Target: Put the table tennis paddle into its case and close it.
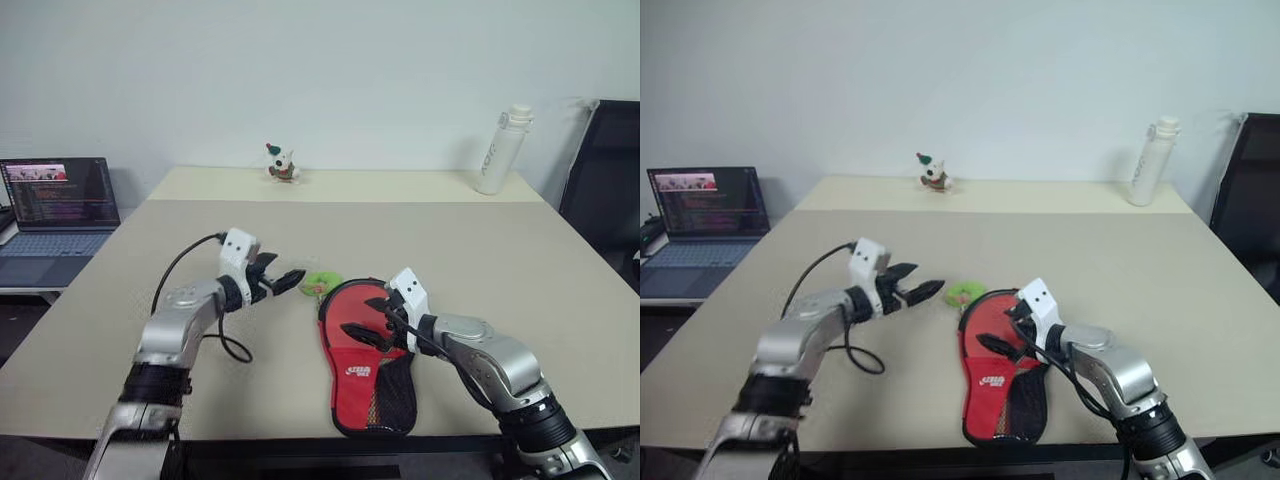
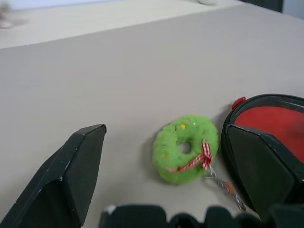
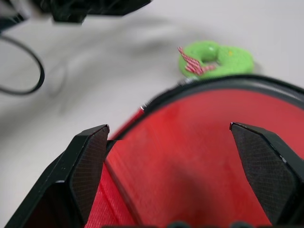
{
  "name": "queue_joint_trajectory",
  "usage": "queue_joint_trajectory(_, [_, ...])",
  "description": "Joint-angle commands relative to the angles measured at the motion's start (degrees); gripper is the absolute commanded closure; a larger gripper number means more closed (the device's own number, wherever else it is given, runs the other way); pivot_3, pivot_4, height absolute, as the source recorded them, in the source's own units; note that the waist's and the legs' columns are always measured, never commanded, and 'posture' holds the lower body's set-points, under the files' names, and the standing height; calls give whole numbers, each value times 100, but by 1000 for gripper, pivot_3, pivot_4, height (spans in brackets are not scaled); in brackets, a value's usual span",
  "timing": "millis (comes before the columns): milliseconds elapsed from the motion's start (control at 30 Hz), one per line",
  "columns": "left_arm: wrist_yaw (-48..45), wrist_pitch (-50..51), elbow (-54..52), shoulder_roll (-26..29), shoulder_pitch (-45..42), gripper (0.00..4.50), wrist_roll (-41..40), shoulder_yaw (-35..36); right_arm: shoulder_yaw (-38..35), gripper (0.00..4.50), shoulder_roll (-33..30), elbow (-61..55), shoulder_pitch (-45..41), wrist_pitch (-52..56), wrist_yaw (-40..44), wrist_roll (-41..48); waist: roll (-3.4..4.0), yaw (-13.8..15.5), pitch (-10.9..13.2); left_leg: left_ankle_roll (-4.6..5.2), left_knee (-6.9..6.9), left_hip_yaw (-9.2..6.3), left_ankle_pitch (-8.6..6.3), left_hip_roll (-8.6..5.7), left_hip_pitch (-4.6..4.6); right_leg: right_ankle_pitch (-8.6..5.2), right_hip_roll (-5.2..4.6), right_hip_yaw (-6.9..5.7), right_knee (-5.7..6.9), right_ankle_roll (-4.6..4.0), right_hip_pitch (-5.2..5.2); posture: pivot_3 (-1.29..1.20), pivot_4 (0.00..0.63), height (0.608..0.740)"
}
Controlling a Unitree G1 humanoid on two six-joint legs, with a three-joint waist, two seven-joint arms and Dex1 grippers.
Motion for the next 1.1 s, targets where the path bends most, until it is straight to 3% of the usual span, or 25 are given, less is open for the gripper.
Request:
queue_joint_trajectory(33, [-240,-556,1140,-73,-664,39,424,-200,31,0,10,-220,13,3,82,-44,0,-11,0,0,-1,4,0,0,0,0,1,5,0,0,-3,0,150,740])
queue_joint_trajectory(167, [-457,-1124,2805,-273,-1404,39,922,-479,86,0,36,-267,75,30,27,-136,-1,-14,1,-1,0,9,0,-1,-2,0,1,7,-1,0,-6,0,150,740])
queue_joint_trajectory(300, [-628,-1644,3718,-437,-1642,39,1358,-705,99,0,109,-354,155,69,-58,-202,-1,-15,1,-1,-1,15,0,-1,-4,-1,1,9,-1,1,-10,0,150,740])
queue_joint_trajectory(700, [-923,-2148,4306,-917,-1663,39,1742,-721,116,0,221,-606,379,191,-270,-285,-7,28,-3,-2,10,3,0,-6,-5,-1,-2,-1,1,2,0,0,150,740])
queue_joint_trajectory(800, [-939,-2161,4290,-948,-1638,551,1748,-709,117,0,250,-584,362,190,-297,-325,-7,28,-3,-1,11,2,0,-6,-5,-1,-3,-2,2,2,2,0,150,740])
queue_joint_trajectory(1100, [-1004,-2150,4169,-963,-1547,3710,1722,-617,85,0,430,-202,128,-142,-514,-750,-7,16,-4,0,16,-4,1,-6,2,-1,-3,-7,10,2,10,0,150,740])
